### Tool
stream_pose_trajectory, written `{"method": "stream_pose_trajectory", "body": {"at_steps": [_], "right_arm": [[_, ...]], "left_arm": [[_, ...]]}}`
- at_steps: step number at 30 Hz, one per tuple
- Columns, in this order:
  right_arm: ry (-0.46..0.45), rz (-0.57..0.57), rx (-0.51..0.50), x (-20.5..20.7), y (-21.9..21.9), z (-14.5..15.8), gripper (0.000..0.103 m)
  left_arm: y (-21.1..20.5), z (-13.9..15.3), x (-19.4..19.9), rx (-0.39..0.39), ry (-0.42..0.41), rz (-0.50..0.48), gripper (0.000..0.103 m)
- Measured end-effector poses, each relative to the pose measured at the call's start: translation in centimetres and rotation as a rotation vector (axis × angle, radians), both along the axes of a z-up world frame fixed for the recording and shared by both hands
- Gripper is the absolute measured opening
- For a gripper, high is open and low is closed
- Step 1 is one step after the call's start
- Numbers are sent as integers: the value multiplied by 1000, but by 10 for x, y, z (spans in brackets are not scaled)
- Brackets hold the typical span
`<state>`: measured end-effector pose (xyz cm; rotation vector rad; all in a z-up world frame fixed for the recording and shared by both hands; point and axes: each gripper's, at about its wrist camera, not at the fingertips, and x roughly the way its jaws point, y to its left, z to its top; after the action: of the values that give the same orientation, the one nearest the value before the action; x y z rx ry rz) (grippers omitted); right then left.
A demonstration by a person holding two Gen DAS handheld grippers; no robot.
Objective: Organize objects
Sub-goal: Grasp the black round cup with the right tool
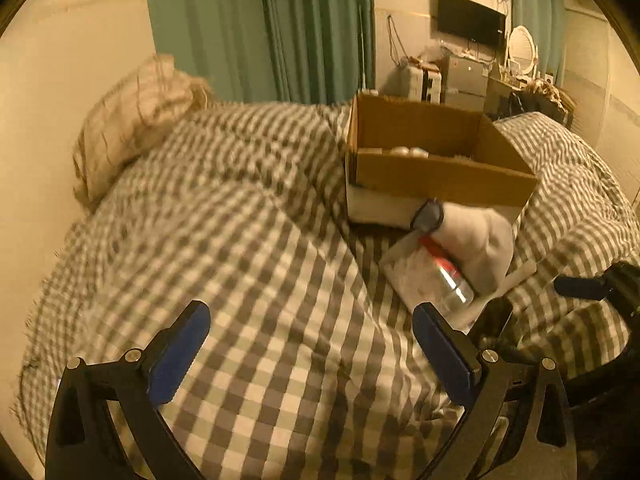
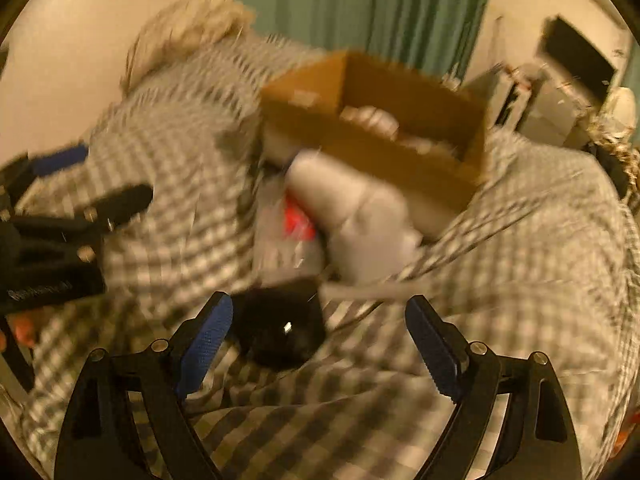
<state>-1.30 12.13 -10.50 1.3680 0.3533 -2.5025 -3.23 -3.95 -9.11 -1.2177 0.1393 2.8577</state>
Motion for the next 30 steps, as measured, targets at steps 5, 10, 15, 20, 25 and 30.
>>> {"method": "stream_pose_trajectory", "body": {"at_steps": [5, 10, 15, 20, 25, 30], "right_arm": [[-64, 42, 66, -5, -17, -27, 88], [-77, 53, 118, -18, -28, -39, 88], [-89, 51, 95, -18, -23, -36, 74], [-7, 6, 16, -9, -5, -7, 74], [113, -100, -48, -8, 37, 44, 74], [200, -193, -22, -22, 74, 68, 74]], "left_arm": [[-10, -9, -1, 42, -22, 6, 103], [-18, -10, -1, 83, -30, 25, 103], [-18, -11, -1, 84, -43, 34, 103], [-11, -5, -1, 55, -41, 35, 103], [10, 0, -11, 67, -54, -4, 103], [48, -11, -31, 65, -87, -20, 103]]}}
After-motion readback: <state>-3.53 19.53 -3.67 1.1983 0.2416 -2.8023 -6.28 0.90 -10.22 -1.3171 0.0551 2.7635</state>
